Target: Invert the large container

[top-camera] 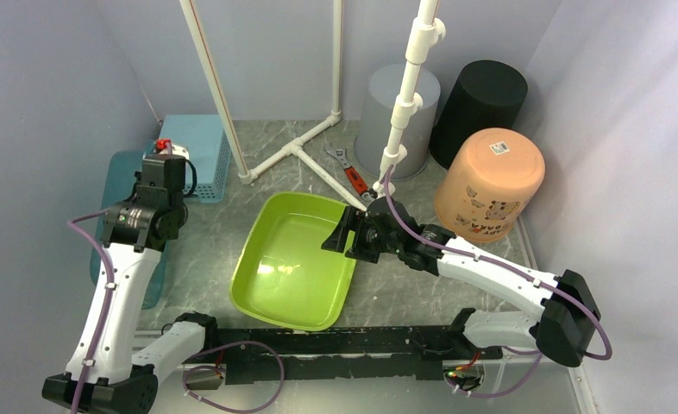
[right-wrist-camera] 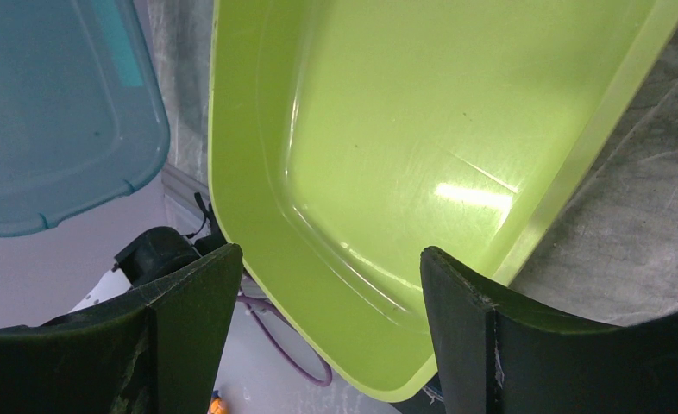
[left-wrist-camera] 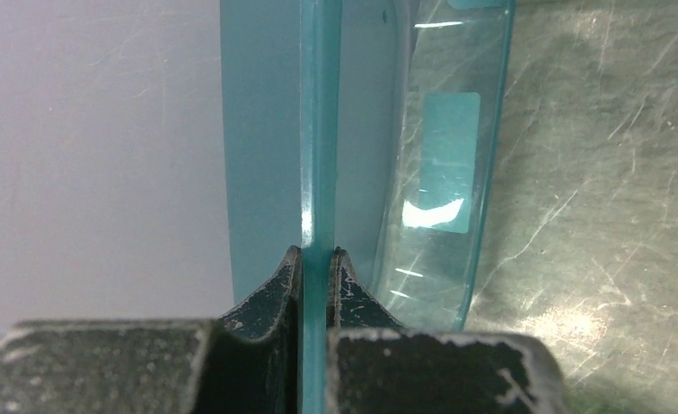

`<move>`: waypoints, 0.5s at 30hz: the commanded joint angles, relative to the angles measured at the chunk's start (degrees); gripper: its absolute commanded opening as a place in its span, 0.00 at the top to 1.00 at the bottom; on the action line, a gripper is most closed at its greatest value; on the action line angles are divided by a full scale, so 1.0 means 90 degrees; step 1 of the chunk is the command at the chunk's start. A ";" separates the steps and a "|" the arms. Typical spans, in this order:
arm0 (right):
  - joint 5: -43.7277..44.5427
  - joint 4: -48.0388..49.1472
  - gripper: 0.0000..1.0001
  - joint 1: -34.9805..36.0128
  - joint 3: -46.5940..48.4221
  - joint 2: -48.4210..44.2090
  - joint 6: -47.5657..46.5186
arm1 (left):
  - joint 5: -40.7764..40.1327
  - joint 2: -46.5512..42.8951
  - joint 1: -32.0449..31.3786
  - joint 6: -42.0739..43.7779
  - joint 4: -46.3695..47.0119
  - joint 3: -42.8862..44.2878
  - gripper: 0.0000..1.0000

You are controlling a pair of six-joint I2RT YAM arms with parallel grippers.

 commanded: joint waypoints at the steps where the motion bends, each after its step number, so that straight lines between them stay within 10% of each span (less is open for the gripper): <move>1: -0.0013 0.0064 0.21 0.0034 0.0213 -0.0022 -0.0076 | -0.0600 -0.0191 -0.0008 0.0418 0.0770 -0.0221 0.97; 15: -0.0039 -0.0052 0.20 0.0039 0.0286 -0.0015 -0.0138 | -0.1427 -0.0016 -0.0885 -0.0311 0.1038 -0.1568 0.97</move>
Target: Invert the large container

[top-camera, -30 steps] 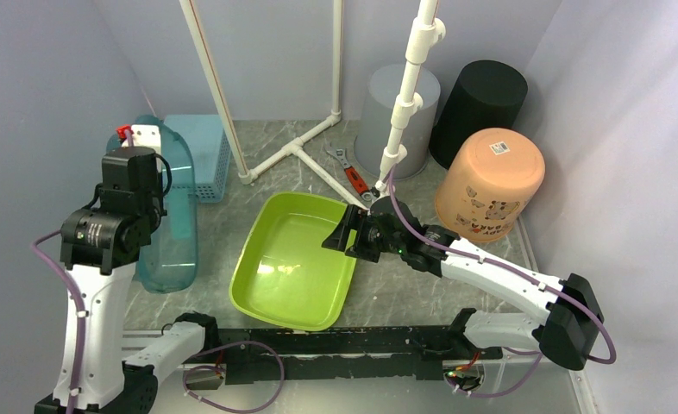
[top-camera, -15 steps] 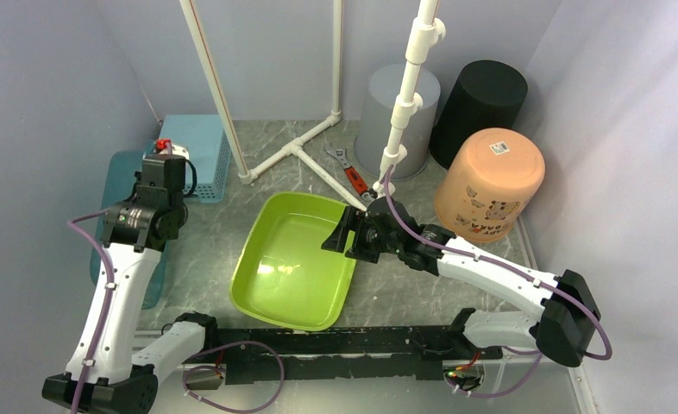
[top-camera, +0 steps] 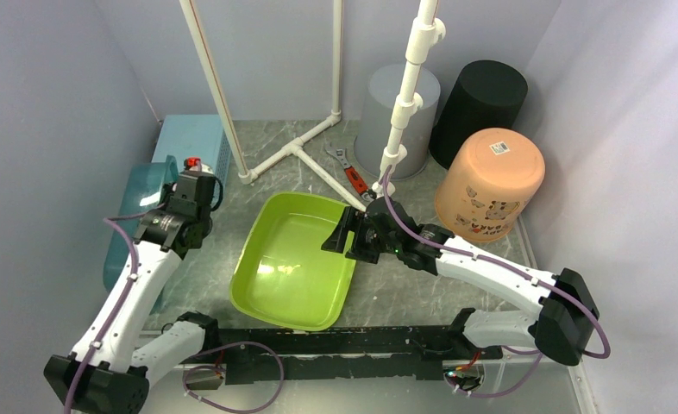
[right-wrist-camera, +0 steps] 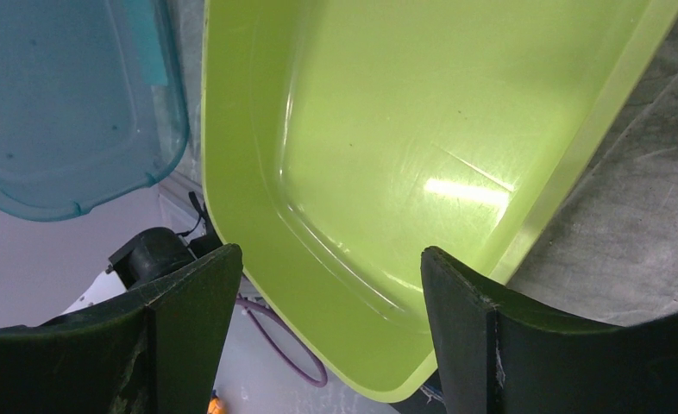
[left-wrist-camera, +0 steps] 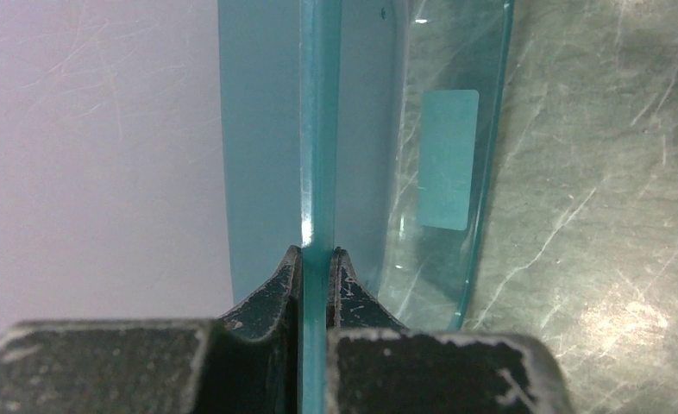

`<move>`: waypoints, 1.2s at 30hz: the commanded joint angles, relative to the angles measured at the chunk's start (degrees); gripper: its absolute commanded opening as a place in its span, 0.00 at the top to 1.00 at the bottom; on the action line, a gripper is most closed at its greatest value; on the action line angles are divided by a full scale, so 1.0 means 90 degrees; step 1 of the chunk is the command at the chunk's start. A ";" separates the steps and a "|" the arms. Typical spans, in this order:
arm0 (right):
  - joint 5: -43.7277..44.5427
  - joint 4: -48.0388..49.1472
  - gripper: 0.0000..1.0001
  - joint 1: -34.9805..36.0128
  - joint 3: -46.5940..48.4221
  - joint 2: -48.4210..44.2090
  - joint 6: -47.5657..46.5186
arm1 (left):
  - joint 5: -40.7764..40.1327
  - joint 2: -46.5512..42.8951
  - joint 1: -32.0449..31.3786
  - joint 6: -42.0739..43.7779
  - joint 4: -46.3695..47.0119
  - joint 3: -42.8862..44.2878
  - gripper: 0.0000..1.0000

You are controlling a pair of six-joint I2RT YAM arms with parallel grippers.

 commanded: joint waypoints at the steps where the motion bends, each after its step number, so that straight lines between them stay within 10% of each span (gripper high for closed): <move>1: -0.0034 -0.0054 0.20 0.0032 0.0274 -0.0099 -0.0148 | -0.0836 0.0181 -0.0509 -0.0760 -0.0258 0.0048 0.97; 13: -0.0004 -0.0109 0.20 0.0039 0.0287 -0.0132 -0.0140 | -0.1408 0.1475 -0.2321 -0.3730 -0.2476 0.0047 0.94; 36: 0.0040 -0.0140 0.19 0.0038 0.0266 -0.0081 -0.0053 | 0.0022 0.1979 -0.2534 -0.2595 -0.1549 -0.0060 0.61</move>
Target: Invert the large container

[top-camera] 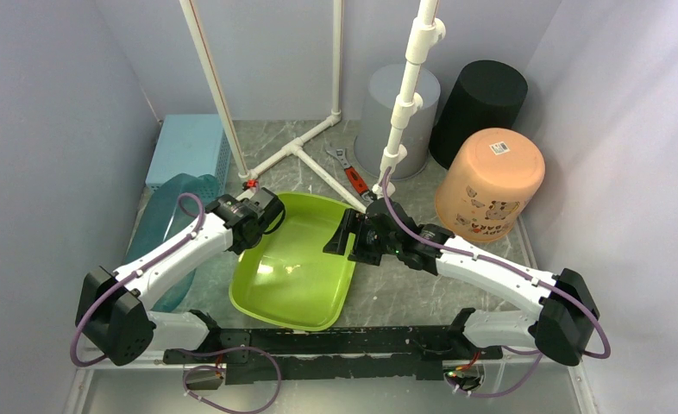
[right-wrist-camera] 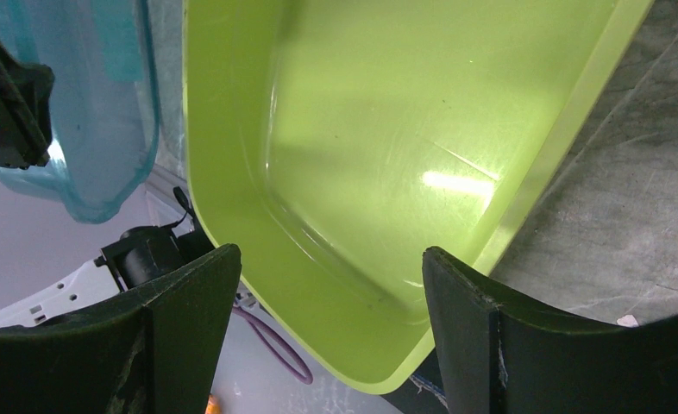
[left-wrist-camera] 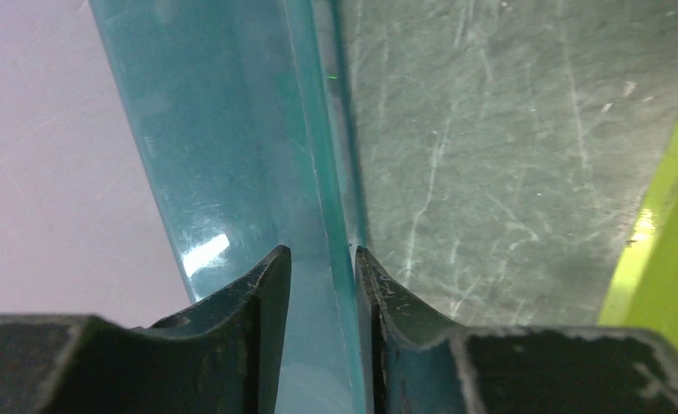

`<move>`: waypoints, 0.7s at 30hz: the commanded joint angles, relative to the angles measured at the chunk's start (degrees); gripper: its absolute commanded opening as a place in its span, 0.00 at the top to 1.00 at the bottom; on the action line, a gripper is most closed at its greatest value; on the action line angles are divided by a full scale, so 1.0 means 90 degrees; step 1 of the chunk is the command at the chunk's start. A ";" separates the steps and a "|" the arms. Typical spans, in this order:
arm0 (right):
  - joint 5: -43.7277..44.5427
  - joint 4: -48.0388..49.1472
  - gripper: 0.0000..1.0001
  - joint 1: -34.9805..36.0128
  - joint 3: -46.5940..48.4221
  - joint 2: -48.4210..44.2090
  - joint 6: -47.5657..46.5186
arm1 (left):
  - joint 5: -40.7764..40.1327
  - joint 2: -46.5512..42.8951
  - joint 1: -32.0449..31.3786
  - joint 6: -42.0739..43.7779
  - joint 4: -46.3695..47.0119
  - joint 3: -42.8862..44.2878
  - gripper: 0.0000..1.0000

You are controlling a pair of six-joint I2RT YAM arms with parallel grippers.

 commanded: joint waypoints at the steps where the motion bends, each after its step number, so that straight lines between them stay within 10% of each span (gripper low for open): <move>1: 0.0023 0.0085 0.19 0.0033 0.0270 -0.0068 -0.0007 | 0.0512 -0.0138 -0.0025 0.0245 0.0301 -0.0056 0.61; 21: 0.0049 0.0083 0.19 0.0032 0.0236 -0.0092 0.0063 | 0.0942 0.0031 -0.0030 0.0592 0.0684 -0.0282 0.63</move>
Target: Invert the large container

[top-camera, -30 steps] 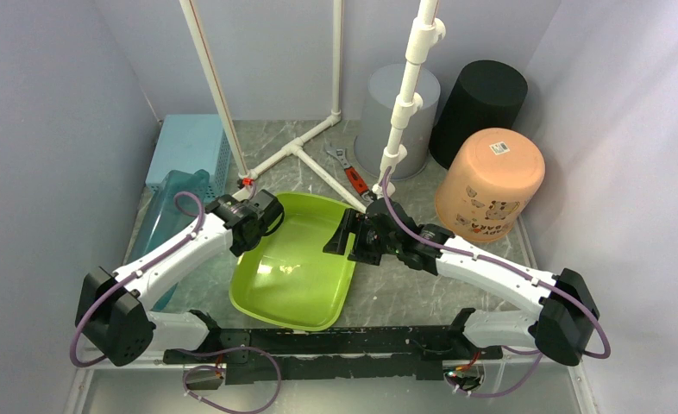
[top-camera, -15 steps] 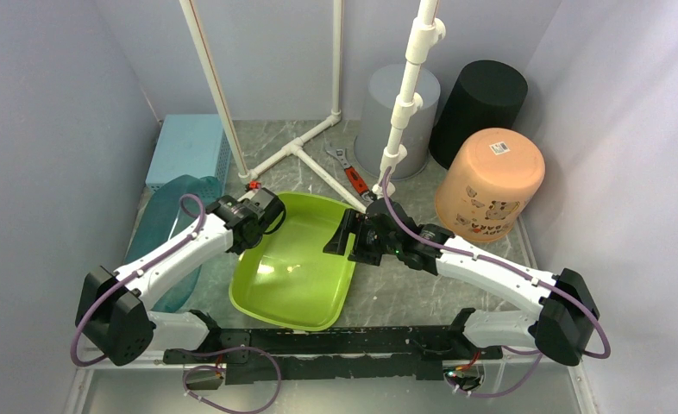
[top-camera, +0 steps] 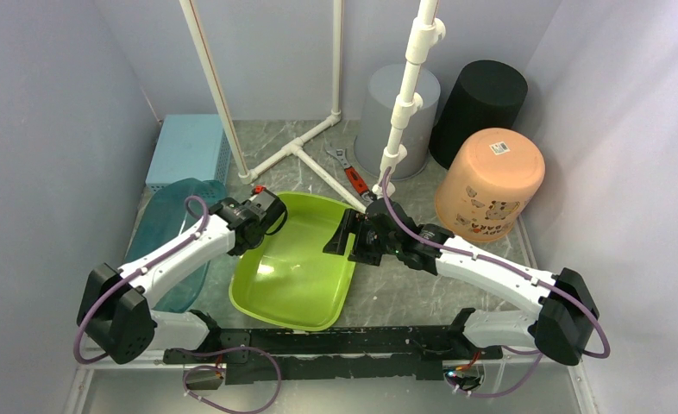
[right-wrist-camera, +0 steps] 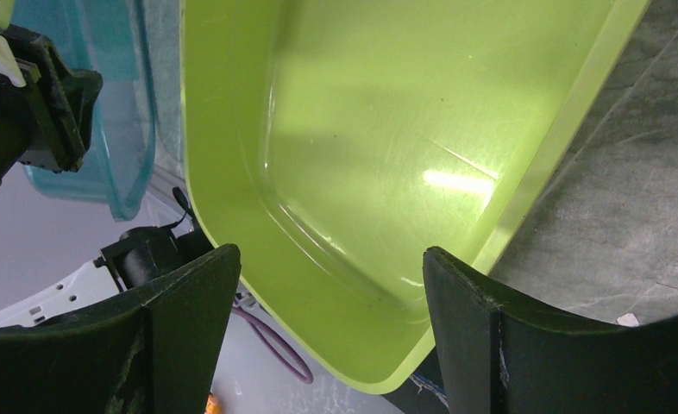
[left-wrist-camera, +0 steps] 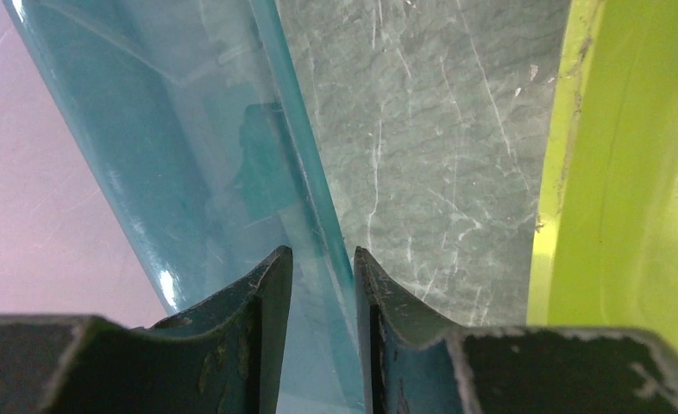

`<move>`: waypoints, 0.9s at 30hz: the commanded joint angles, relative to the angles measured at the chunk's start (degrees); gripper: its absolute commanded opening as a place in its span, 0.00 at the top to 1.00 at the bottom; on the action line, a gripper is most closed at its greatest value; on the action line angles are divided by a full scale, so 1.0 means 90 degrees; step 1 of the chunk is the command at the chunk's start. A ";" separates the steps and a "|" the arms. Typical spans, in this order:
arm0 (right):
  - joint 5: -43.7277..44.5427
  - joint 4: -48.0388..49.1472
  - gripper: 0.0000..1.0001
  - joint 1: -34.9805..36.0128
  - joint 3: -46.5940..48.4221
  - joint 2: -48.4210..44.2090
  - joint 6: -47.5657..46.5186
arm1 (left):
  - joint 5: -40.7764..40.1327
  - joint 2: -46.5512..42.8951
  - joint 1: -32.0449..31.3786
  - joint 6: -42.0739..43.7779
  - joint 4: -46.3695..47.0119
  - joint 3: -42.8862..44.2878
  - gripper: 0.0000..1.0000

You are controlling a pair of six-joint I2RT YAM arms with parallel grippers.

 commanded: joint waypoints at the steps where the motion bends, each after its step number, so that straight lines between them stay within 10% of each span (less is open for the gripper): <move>1: 0.0058 0.0099 0.18 0.0031 0.0209 -0.0127 0.0041 | 0.0056 -0.0059 -0.0019 0.0104 0.0196 -0.0076 0.62; 27: 0.0201 -0.0112 0.18 0.0031 0.0086 -0.0352 0.0072 | 0.0989 0.0470 0.0494 0.0949 0.1432 -0.0578 0.61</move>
